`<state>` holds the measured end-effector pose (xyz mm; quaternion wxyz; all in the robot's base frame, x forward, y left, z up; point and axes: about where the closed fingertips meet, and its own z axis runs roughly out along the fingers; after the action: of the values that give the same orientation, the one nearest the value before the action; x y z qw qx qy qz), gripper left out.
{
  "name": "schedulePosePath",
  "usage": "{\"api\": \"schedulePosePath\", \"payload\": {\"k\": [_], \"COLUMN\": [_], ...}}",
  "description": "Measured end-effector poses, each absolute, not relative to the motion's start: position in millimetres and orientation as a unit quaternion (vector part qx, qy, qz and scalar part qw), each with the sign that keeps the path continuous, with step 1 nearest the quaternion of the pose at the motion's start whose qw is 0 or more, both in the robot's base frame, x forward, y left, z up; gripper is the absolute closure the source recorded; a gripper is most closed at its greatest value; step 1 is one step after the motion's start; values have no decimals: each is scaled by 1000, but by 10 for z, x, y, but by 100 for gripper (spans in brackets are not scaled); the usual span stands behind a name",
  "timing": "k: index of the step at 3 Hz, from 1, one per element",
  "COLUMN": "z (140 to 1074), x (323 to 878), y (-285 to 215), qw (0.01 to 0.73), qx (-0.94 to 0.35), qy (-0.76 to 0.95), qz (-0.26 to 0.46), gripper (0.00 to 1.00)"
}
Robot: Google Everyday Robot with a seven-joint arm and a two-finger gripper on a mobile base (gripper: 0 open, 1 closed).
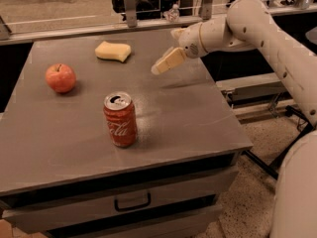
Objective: Move sponge near apple
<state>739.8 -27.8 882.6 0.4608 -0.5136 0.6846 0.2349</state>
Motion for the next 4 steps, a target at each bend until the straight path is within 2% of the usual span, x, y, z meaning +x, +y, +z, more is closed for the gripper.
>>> {"api": "schedulePosePath", "payload": {"k": [2,4], "z": [8694,8601], "x": [7919,8137], "y": [521,950], "qw": [460,452], "qx": [-537,-535], "qy": [658,658], "qz": [260,276], "gripper": [0,0]}}
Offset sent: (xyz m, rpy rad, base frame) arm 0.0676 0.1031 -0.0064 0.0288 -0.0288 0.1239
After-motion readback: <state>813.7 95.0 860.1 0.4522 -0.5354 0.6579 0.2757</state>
